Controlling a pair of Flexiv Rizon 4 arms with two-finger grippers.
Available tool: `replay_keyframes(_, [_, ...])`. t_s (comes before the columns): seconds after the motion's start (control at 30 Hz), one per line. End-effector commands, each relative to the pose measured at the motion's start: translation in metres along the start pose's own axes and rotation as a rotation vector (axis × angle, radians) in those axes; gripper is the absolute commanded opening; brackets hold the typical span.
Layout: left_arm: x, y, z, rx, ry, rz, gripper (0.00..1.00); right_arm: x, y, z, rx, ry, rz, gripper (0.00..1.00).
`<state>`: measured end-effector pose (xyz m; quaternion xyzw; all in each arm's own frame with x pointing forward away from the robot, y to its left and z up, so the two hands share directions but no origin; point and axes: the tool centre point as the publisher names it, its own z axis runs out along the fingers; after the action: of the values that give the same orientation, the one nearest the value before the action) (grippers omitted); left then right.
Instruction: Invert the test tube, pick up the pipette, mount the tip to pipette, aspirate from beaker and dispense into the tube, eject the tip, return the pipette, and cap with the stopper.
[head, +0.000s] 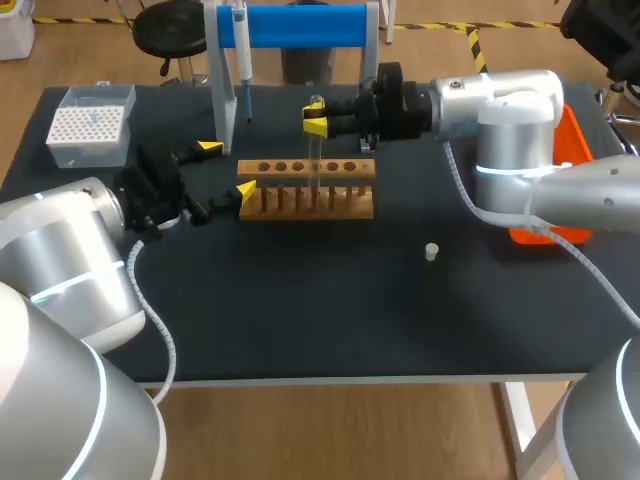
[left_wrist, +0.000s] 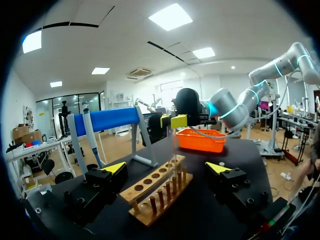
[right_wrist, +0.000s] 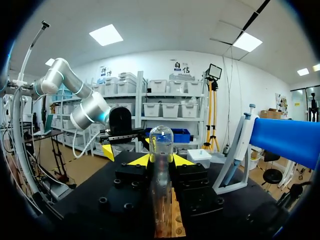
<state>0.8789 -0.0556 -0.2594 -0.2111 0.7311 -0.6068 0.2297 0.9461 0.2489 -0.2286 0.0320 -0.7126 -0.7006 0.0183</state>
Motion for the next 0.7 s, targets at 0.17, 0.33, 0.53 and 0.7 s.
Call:
replay_keyframes(0.17, [0.002,0.000,0.000,-0.001,-0.006,0.000,1.00,0.009,0.015,-0.004,0.002,-0.013,-0.013,0.00])
replay_keyframes(0.33, [0.002,0.000,0.000,-0.001,-0.006,0.000,1.00,0.014,0.022,-0.007,-0.004,-0.013,-0.018,0.00])
replay_keyframes(0.53, [0.002,0.000,0.000,-0.001,-0.006,0.000,1.00,0.023,0.030,-0.012,-0.008,-0.019,-0.031,0.00])
replay_keyframes(0.7, [0.002,0.000,0.000,-0.001,-0.006,0.000,1.00,0.029,0.036,-0.016,-0.015,-0.020,-0.041,0.00])
